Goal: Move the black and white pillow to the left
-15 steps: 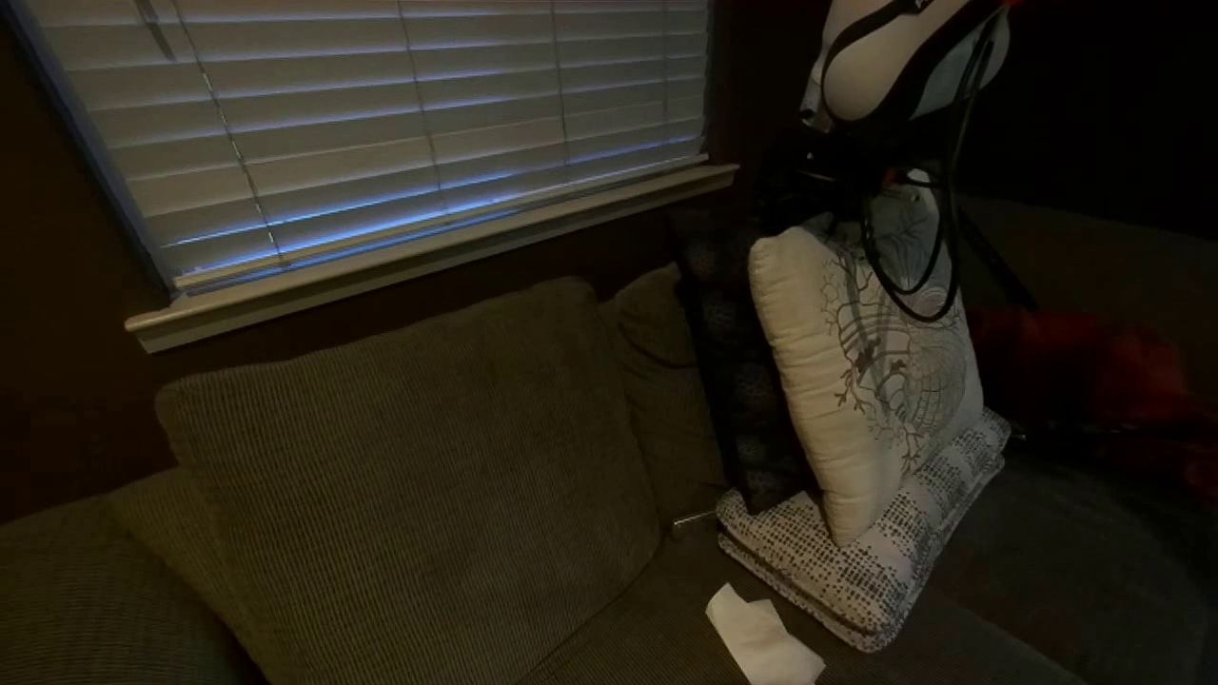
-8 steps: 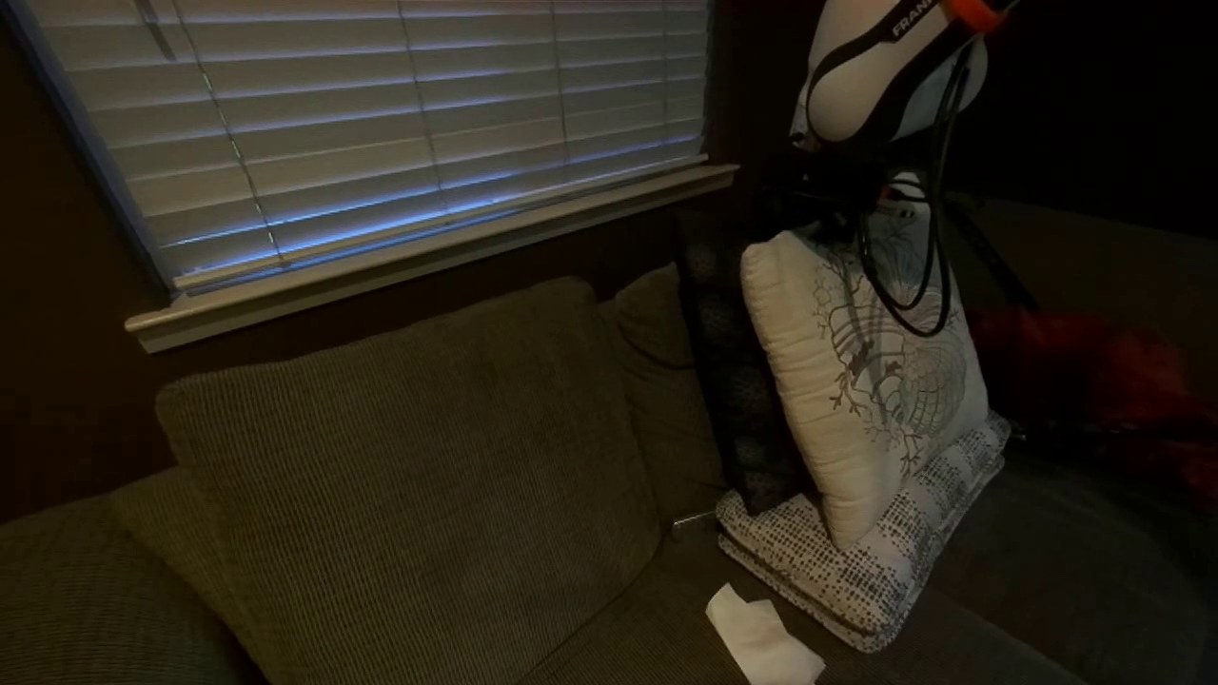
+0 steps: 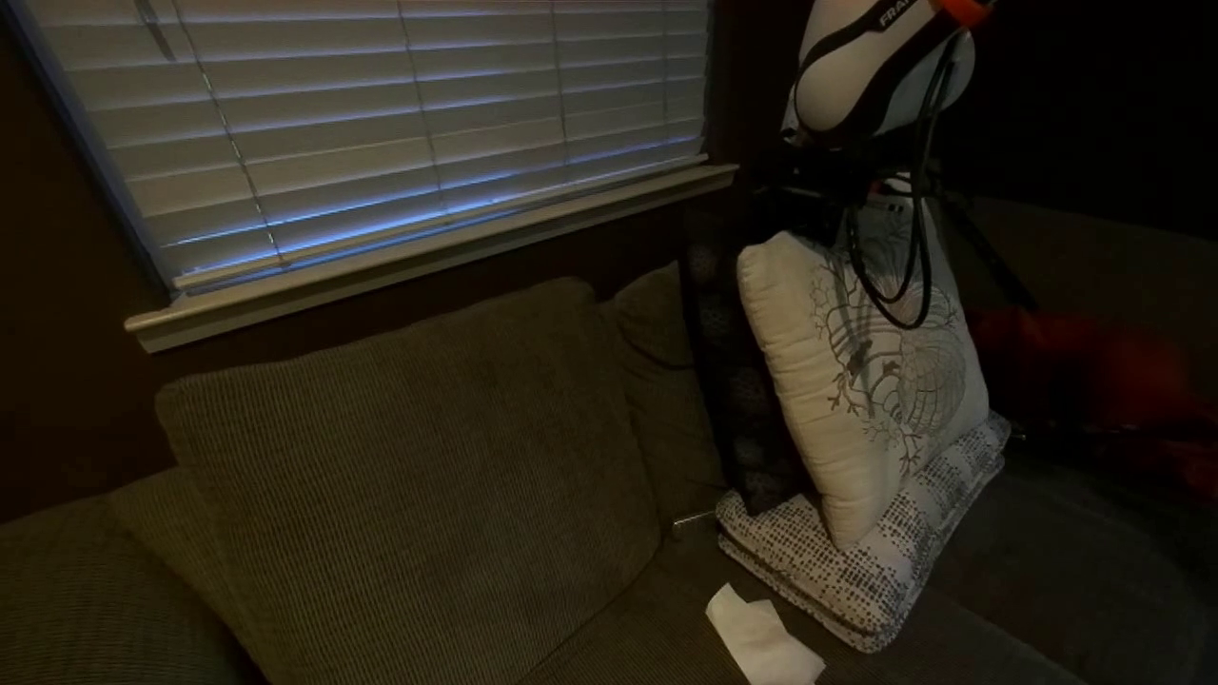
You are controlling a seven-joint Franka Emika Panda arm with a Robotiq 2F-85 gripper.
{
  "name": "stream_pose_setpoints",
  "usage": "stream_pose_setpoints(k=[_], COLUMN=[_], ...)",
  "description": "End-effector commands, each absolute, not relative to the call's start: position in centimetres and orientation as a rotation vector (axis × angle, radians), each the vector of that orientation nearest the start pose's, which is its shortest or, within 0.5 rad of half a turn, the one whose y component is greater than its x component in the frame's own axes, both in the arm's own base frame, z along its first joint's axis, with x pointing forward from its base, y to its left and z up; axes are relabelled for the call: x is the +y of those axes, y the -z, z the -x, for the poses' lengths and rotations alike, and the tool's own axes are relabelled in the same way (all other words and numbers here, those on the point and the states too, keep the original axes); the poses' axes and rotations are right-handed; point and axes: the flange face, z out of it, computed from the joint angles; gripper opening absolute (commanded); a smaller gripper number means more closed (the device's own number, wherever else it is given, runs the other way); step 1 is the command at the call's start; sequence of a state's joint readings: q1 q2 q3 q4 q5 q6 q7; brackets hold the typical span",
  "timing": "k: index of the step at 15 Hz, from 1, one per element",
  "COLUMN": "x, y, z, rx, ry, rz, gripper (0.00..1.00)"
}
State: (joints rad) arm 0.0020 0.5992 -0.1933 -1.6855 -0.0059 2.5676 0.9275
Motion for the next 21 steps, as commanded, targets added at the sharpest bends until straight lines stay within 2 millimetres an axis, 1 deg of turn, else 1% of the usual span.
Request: stream_pose_setpoints(k=[1,4,7,10,13,16,21], x=[-9.8,-9.2,-8.9,-8.0,-6.6,-5.1,-1.4], y=[-31.7,-33.2,-34.2,-35.5,-37.3,-38.8,-41.0], z=[-68.5,-67.3,-66.3,-65.3,-63.9,-62.4,-60.0], rx=[1.538,1.543,1.551,1.511,1.426,1.391,1.326], ry=[0.423,0.361,0.320,0.304,0.322,0.334,0.333], rz=[2.666,2.684,2.693,2.699,2.712,2.722,2.705], gripper=[0.00,0.00,0.00,0.00,0.00,0.00,0.00])
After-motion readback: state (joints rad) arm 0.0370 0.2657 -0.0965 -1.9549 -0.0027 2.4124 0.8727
